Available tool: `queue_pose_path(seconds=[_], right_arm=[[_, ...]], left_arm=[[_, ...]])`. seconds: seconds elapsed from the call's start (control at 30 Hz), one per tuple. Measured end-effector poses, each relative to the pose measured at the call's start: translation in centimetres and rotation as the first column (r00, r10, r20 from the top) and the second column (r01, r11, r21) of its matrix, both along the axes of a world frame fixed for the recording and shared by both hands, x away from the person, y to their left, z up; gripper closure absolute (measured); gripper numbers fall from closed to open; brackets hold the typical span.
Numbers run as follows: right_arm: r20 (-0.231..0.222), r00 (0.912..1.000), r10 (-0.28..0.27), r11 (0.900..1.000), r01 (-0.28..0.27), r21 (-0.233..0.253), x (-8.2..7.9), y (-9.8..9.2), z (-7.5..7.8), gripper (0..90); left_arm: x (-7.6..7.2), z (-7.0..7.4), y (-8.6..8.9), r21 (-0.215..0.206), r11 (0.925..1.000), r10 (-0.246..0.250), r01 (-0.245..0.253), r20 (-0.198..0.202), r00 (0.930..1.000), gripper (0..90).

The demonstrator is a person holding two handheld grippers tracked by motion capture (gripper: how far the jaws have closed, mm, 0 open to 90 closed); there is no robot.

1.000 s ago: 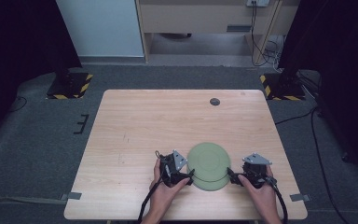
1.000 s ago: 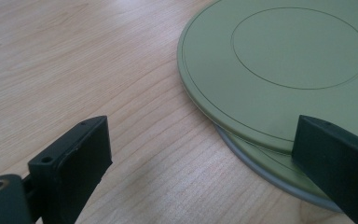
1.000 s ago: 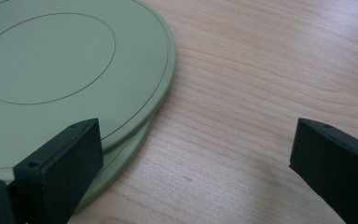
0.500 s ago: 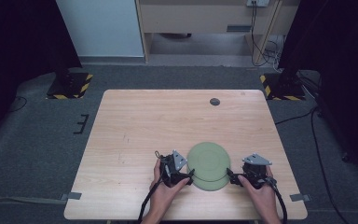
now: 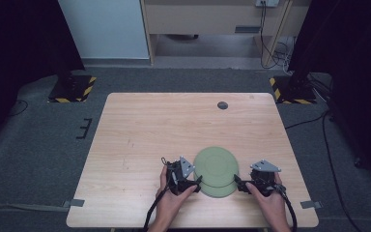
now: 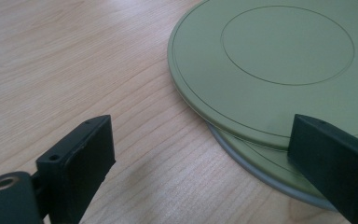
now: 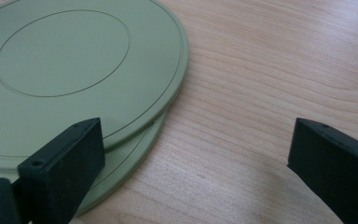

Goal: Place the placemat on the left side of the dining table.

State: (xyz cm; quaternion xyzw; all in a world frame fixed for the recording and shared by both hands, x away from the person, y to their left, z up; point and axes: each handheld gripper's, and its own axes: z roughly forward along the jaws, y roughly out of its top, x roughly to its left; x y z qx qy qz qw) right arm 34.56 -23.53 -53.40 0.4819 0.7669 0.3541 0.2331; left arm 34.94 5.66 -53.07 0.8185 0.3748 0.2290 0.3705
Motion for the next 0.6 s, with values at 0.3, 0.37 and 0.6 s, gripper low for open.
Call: queue_pose_path(seconds=[0.3, 0.37, 0.6], right_arm=[[0.008, 0.9998, -0.019, 1.0, 0.019, 0.0, 0.23, 0.09, -0.09, 3.9], [0.008, 0.9998, -0.016, 1.0, 0.016, -0.001, 0.16, 0.11, -0.06, 4.7], [0.001, 0.9999, -0.012, 1.0, 0.012, 0.0, 0.12, -0.08, 0.01, 4.9]], left_arm=[[0.23, -0.01, -0.04, 0.001, 1.0, 0.001, -0.001, 0.009, 1.0, 8.0], [0.2, 0.0, -0.07, 0.001, 1.0, 0.001, -0.001, 0.009, 1.0, 8.7], [0.21, 0.02, -0.05, 0.002, 1.0, -0.001, 0.001, 0.009, 1.0, 8.9]])
